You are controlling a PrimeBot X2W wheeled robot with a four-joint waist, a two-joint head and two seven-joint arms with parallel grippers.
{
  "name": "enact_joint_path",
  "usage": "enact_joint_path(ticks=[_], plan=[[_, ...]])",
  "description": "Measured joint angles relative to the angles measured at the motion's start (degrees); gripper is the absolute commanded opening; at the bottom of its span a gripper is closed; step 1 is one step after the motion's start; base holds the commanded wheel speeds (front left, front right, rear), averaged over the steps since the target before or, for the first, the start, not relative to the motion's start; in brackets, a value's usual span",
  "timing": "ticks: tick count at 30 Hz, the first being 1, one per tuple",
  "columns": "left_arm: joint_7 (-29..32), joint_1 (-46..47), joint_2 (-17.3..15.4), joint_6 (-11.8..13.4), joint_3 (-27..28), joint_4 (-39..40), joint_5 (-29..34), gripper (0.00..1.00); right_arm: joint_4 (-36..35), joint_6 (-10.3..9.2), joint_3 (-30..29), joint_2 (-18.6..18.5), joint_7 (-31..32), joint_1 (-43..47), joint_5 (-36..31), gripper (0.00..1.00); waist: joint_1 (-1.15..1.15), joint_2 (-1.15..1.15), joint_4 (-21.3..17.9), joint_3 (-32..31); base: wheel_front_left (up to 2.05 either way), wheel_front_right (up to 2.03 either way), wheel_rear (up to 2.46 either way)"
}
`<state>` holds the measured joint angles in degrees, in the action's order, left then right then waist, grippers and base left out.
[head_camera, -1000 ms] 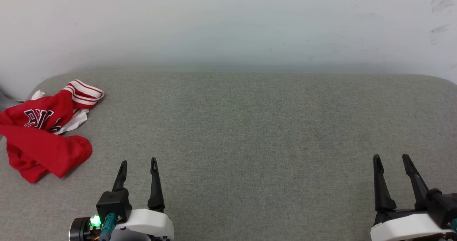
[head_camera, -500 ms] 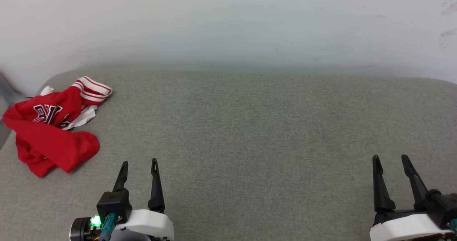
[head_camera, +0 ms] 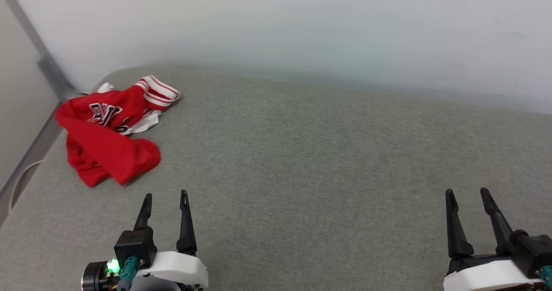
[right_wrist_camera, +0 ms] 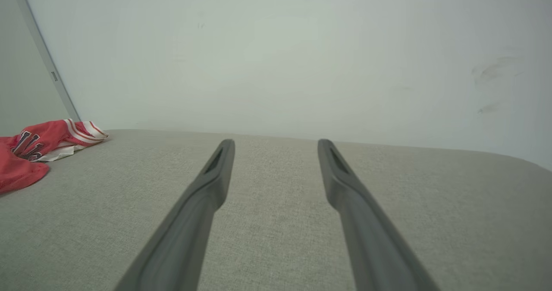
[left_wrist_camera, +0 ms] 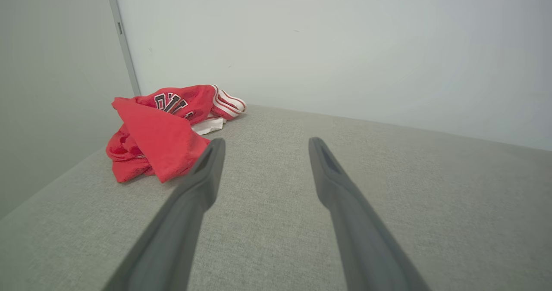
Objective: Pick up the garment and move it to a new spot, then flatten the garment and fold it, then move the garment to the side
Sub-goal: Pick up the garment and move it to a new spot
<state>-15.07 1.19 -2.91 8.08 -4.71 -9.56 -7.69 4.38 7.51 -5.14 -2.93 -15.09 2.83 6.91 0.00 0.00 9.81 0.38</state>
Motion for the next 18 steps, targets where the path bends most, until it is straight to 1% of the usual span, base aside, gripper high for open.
enact_joint_path(ticks=[9, 18], plan=[[0.00, -0.02, -0.01, -0.30, 1.04, -0.12, 0.12, 1.00, -0.16, 0.00, 0.60, 0.00, 0.00, 0.16, 0.10, 1.00, 0.00, 0.00, 5.65, 0.12, 0.00, 0.00, 0.00], [0.00, -0.06, -0.01, -0.51, 1.52, -0.15, -0.15, 1.00, -0.41, 0.00, 0.91, 0.01, 0.00, 0.21, 0.09, 1.00, 0.00, 0.00, 10.42, 0.25, 0.00, 0.00, 0.00]])
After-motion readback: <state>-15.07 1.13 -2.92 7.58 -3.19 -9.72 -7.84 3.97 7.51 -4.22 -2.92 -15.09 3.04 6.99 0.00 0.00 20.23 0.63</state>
